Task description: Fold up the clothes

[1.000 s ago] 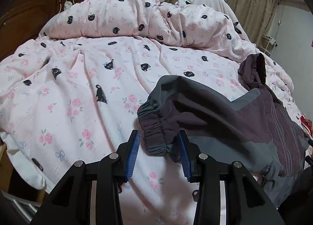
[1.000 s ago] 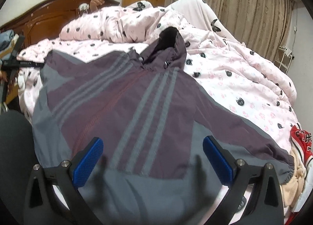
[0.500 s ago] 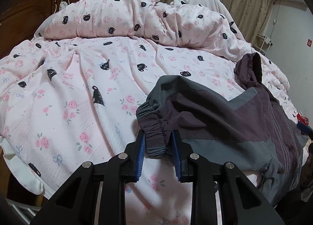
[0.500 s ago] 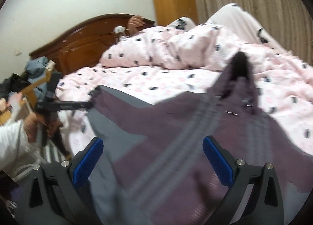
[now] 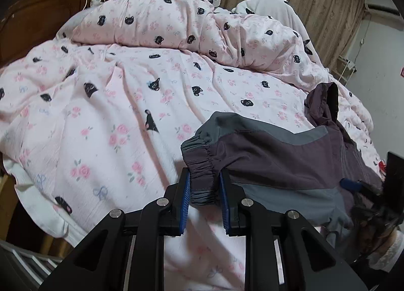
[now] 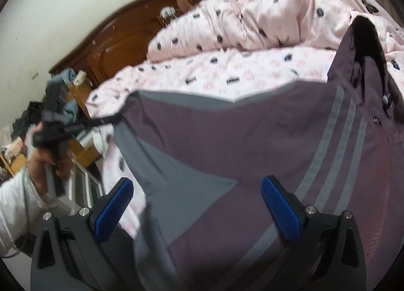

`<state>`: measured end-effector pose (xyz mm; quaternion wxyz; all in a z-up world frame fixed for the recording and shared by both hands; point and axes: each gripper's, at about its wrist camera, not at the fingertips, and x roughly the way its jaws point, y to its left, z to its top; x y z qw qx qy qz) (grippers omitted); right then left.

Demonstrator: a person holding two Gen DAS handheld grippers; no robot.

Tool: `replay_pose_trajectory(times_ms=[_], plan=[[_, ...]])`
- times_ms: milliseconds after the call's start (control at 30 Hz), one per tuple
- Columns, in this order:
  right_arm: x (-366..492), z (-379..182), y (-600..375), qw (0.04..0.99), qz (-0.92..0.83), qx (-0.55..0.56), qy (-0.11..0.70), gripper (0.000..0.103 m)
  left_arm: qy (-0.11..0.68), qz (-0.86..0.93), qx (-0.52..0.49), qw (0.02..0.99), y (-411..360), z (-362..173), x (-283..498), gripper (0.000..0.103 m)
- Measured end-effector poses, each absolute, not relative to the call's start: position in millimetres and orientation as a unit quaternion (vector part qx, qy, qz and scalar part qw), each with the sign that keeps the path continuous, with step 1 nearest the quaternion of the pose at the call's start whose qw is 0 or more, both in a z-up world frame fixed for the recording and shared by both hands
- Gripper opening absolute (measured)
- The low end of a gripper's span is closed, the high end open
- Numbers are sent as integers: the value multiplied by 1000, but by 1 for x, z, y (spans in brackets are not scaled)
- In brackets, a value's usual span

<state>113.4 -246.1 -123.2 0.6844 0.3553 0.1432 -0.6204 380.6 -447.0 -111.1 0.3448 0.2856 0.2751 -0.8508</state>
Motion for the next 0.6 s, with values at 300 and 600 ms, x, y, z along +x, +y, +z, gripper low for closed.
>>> replay_pose_trajectory(times_ms=[300,600], plan=[[132,-141,-251,669,-632,321,226,103,366,-833,253,328,-459,-128,408,46],[131,-141,-252,668,-631,322,227,103,437,-826,225,276,-484,-126,401,46]])
